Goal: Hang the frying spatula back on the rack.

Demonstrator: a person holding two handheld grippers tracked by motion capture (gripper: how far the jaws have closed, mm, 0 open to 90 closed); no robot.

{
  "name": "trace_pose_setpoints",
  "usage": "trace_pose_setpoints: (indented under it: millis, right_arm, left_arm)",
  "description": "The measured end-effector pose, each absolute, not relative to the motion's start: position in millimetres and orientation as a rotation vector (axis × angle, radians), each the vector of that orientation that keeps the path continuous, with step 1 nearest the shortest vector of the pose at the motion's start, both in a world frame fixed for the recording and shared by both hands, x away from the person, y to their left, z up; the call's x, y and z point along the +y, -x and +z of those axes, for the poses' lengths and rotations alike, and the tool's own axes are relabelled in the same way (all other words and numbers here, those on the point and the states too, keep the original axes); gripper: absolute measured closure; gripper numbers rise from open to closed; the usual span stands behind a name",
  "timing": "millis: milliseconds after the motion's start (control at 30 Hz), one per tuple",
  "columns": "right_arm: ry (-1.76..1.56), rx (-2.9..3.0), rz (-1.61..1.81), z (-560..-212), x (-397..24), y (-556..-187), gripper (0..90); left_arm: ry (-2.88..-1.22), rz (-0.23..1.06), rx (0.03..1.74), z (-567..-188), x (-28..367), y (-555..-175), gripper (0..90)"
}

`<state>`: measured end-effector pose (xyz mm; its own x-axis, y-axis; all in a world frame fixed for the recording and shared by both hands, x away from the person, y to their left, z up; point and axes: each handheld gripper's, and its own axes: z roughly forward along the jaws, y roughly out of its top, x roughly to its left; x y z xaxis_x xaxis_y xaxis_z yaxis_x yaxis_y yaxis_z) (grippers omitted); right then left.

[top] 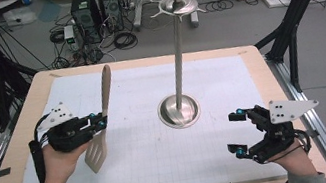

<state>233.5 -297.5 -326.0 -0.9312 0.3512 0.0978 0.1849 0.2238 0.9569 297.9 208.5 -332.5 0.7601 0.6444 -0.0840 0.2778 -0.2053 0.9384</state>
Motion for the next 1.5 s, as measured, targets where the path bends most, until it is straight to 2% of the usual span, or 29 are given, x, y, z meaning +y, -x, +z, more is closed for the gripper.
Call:
trace_pose_setpoints:
  millis: [433,1500]
  right_arm:
    - [-0.515,2.341,1.805,-326.1,-298.3,-233.9,11.7]
    - [-0.51,2.312,1.841,-324.2,-304.9,-232.1,11.7]
  left_arm:
    - [-1.783,0.33,0.664,-324.9,198.5,-302.5,77.7]
    - [-1.813,0.314,0.563,-271.9,171.5,-320.3,77.7]
